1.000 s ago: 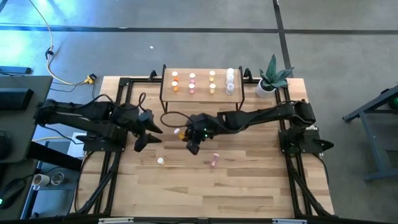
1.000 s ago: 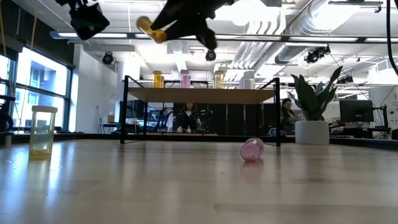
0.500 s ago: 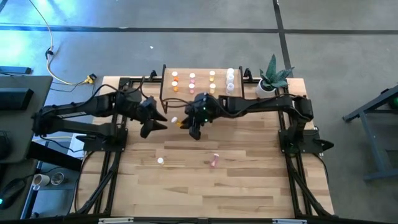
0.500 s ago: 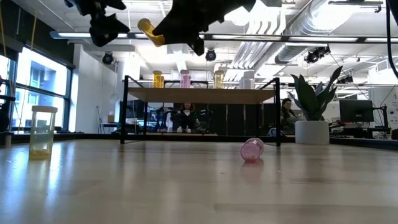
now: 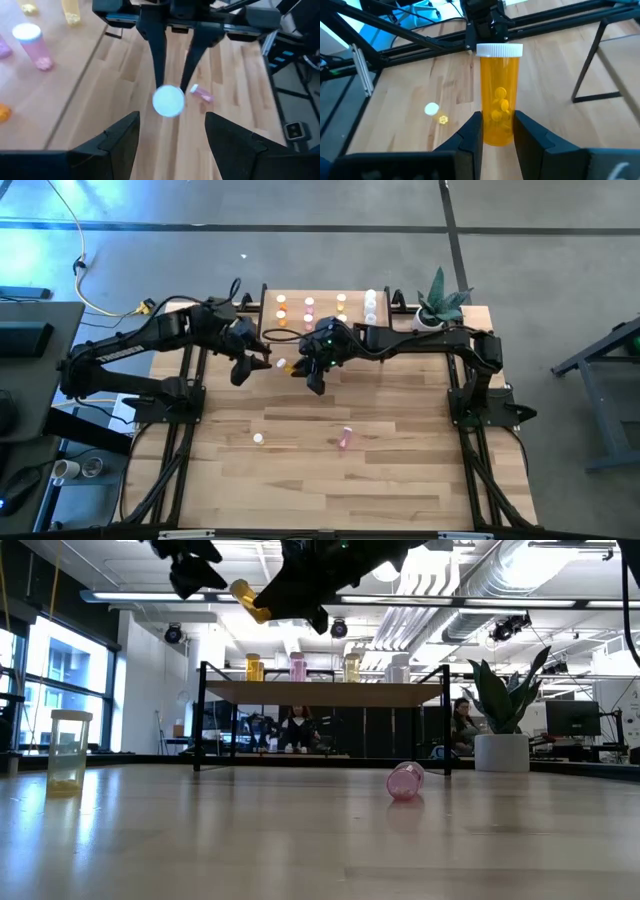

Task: Pick and place medicine bottles onto shelf by color
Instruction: Put the orange pill bottle on the shelf aligned with the other orange pill bottles

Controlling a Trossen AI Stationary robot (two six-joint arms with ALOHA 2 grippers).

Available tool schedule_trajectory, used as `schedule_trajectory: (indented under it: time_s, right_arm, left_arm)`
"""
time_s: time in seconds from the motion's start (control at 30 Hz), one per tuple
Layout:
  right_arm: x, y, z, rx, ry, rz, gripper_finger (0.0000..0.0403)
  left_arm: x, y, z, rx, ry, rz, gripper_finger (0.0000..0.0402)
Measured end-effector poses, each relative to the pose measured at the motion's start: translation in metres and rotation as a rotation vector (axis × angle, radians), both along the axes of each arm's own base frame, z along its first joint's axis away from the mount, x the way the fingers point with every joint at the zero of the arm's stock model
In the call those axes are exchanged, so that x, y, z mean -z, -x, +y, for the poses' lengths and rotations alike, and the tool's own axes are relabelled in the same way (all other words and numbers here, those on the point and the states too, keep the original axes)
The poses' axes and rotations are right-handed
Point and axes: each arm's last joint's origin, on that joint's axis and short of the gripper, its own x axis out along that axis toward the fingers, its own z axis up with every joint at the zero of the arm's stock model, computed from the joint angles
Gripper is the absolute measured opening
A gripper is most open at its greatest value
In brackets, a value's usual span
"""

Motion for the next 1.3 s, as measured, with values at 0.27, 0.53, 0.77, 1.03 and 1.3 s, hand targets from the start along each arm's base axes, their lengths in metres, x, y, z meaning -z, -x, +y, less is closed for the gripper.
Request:
schedule_trajectory:
  time_s: [0.27,0.53,0.77,1.03,1.3]
  right_arm:
    - [0.000,0.002,-0.013,-0.015,0.070,-0.011,0.0074]
    - [0.000,0.003,-0.019,-0.033,0.074,-0.012,0.0074]
    - [0.000,0.003,-0.019,-0.036,0.072,-0.013,0.0074]
    - [0.000,0.003,-0.019,-0.035,0.070,-0.012,0.0074]
    - [0.000,0.003,-0.019,-0.035,0.069,-0.013,0.0074]
  left_arm:
    - [0.009,-0.025,0.016,0.024,-0.007,0.079,0.0215]
    - [0.018,-0.037,0.021,0.029,0.009,0.101,0.0215]
    - [0.014,-0.042,0.024,0.006,0.004,0.039,0.0215]
    - [0.014,-0.041,0.023,-0.001,0.014,0.048,0.0198]
    - [0.014,-0.041,0.023,-0.008,0.024,0.048,0.0154]
